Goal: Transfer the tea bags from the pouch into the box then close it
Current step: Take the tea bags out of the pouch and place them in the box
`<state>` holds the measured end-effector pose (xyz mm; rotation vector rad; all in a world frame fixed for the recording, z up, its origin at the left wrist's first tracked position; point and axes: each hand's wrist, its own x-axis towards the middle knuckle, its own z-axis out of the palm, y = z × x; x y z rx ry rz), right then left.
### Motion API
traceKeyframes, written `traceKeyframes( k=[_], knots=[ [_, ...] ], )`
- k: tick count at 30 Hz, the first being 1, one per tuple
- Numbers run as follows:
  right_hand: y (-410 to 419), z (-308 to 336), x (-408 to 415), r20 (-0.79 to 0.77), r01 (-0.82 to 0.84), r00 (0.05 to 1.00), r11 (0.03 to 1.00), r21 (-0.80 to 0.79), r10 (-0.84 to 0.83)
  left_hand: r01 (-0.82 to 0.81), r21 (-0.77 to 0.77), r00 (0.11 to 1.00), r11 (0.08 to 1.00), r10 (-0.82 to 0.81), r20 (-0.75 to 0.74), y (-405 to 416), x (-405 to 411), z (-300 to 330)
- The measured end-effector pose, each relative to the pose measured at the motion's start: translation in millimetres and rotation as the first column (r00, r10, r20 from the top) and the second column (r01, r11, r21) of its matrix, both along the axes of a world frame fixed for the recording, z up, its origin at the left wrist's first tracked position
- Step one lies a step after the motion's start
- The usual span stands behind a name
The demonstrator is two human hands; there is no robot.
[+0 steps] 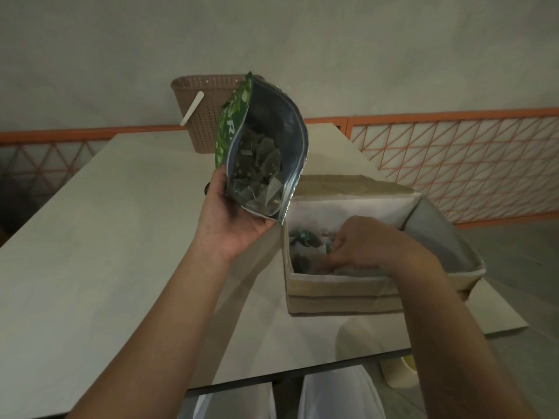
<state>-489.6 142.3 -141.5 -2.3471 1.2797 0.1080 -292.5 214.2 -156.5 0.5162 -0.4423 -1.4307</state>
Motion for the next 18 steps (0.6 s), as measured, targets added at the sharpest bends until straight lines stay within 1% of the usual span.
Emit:
traceKeyframes(
  k=[3,6,8,10,13,15,18],
  knots=[
    [-1,-7,5,-0.061,-0.058,0.997,0.997,-0.053,0.055,-0.003,0.007,1.0,1.0,0.003,-0.001,0,-1,1],
    [-1,-7,2,-0.057,-0.151,0.987,0.988,-0.021,0.15,-0.005,0.009,1.0,1.0,0.005,0.006,1,-1,3],
    [-1,-4,-1,0.0,-0.238,0.971,0.971,0.023,0.238,-0.004,0.005,1.0,1.0,0.004,0.008,1,-1,3],
    [0,1,-4,0.09,-0.29,0.954,0.956,0.034,0.286,-0.006,0.005,1.0,1.0,0.006,0.012,1,-1,3],
    [0,10,-8,0.242,-0.292,0.929,0.956,0.022,0.278,0.008,-0.003,1.0,1.0,-0.008,0.012,0,0,2],
    [-2,15,-11,0.331,-0.257,0.914,0.966,0.029,0.233,0.014,-0.008,1.0,1.0,-0.014,0.012,0,1,2],
    [0,20,-15,0.363,-0.244,0.907,0.969,0.045,0.212,0.009,-0.008,1.0,1.0,-0.009,0.011,0,2,2]
  ],
)
